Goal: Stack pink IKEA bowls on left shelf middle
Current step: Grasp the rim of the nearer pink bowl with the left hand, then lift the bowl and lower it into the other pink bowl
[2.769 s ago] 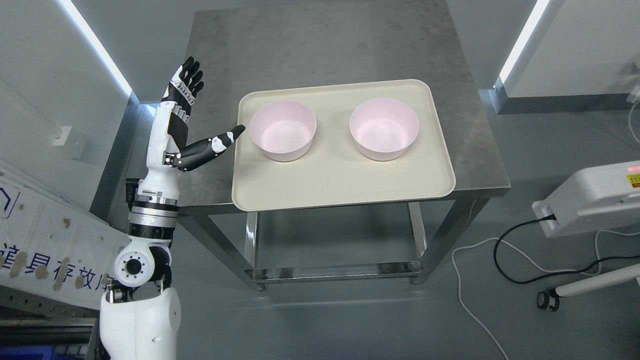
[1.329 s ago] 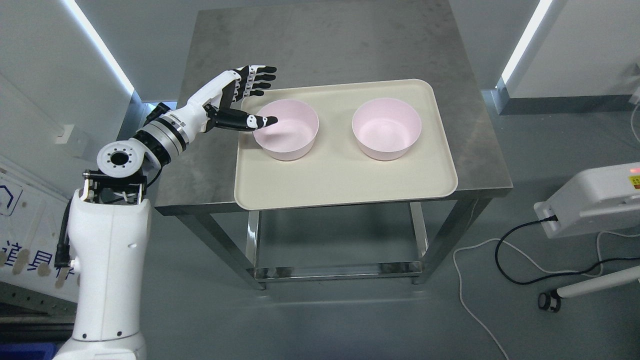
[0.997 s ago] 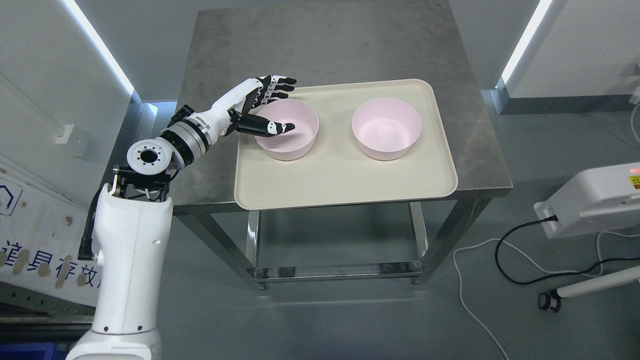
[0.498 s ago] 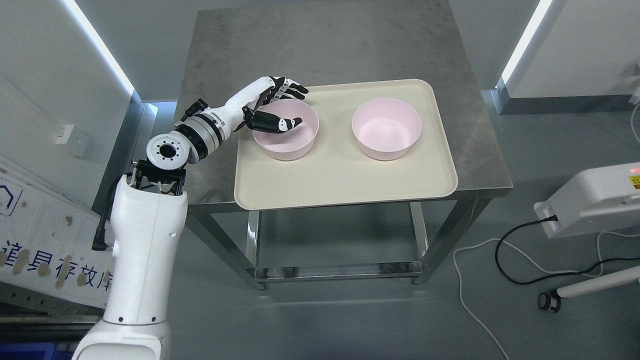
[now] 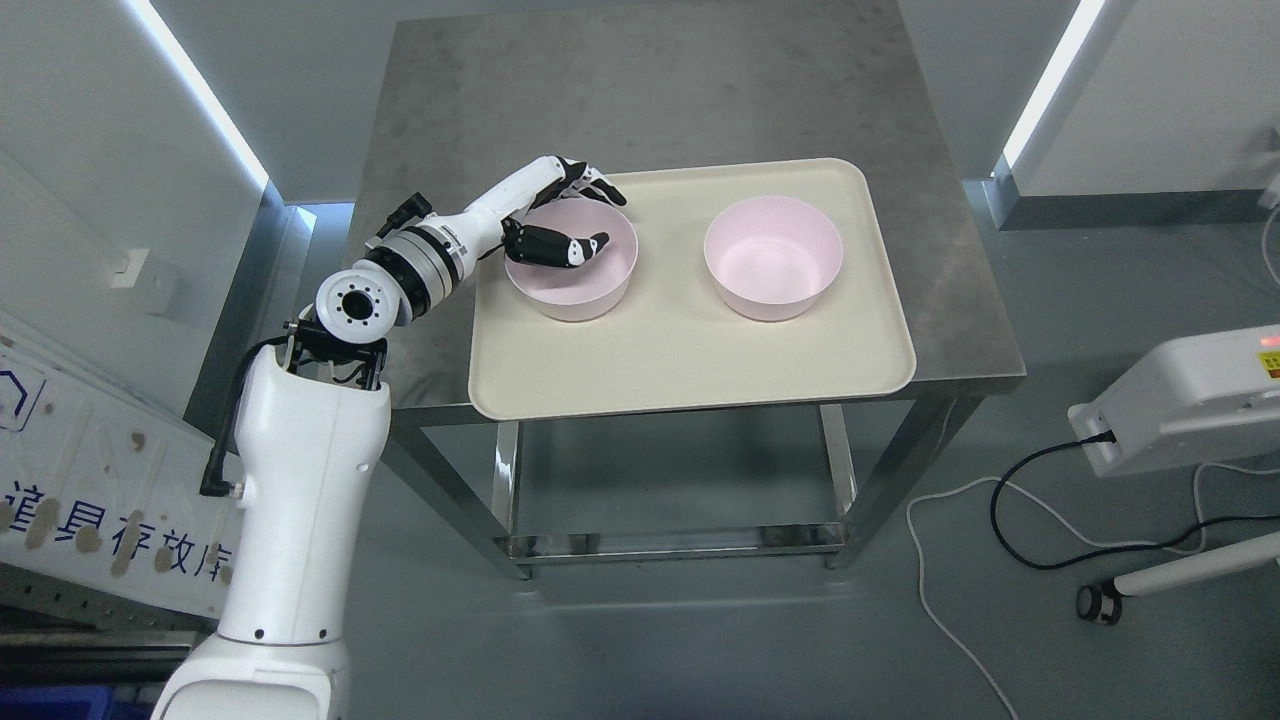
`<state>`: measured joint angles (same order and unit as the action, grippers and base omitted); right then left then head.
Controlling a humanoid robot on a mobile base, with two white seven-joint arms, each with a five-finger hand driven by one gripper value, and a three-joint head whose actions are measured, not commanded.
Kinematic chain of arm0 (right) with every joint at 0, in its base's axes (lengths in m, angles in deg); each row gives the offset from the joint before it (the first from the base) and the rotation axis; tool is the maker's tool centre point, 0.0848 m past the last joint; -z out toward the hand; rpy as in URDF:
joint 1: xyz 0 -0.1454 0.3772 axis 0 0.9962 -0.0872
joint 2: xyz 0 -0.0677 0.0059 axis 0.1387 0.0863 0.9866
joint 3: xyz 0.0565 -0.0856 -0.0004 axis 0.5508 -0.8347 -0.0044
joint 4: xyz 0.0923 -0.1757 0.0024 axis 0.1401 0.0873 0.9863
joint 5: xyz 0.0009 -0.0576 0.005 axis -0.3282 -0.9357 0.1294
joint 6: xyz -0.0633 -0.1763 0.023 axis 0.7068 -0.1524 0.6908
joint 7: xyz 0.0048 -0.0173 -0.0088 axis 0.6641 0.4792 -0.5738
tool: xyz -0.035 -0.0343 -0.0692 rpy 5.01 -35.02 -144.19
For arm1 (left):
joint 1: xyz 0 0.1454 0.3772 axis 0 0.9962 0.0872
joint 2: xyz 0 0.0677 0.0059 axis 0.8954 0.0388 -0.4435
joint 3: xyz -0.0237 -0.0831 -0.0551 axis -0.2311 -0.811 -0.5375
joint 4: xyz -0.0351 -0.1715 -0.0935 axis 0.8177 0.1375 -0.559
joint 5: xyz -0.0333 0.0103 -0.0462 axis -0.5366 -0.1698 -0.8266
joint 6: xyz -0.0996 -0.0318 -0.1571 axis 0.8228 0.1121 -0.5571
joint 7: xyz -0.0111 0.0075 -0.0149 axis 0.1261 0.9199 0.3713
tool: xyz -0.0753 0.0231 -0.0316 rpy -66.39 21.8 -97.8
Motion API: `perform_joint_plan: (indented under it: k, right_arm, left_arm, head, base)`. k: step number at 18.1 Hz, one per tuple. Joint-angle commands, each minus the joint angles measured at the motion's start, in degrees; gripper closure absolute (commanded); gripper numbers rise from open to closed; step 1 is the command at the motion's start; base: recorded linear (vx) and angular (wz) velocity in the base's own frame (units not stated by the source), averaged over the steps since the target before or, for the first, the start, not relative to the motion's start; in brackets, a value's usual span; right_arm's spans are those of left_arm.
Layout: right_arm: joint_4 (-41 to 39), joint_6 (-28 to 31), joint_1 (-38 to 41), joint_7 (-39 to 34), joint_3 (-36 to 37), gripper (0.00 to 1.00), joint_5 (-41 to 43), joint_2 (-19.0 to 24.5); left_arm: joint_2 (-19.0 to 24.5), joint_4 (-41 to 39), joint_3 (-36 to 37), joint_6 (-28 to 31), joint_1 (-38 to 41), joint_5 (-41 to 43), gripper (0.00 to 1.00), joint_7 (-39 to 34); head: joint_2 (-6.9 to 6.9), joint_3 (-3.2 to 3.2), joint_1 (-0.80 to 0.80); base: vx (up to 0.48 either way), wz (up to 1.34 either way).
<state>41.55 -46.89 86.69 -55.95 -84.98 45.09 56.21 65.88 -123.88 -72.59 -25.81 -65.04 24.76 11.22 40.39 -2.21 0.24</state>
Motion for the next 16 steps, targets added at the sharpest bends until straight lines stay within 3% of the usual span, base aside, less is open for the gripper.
perform_joint_plan:
  k: [1,7,12,16]
  right_arm:
    - [0.0,-0.01,0.0,-0.07,0.0,0.0,0.0,-1.0]
    - [0.0,-0.01,0.0,0.01,0.0,0.0,0.0,-1.0]
    - [0.0,-0.01,0.0,-0.07,0.0,0.0,0.0,-1.0]
    - [0.0,-0.01,0.0,-0.07,0.0,0.0,0.0,-1.0]
  left_arm:
    - [-0.55,1.44,0.73,-1.85,0.02,1.7,0.83,0.04]
    - [-0.91,2.32,-0.23,-4.93,-0.15,1.52,0.98,0.22]
    - [-5.03,2.67,-7.0,-3.61,-3.05,-0.5,0.99,3.99]
    - [-6.15,2.59,-8.15,-1.59,-3.23,-2.51,0.99,4.44]
  head:
    - [0.0,0.0,0.0]
    - [0.0,0.0,0.0]
    - [0.0,0.0,0.0]
    - [0.0,0.0,0.0]
  base:
    - [0.0,0.0]
    - [0.0,0.0]
    - [0.0,0.0]
    - [0.0,0.0]
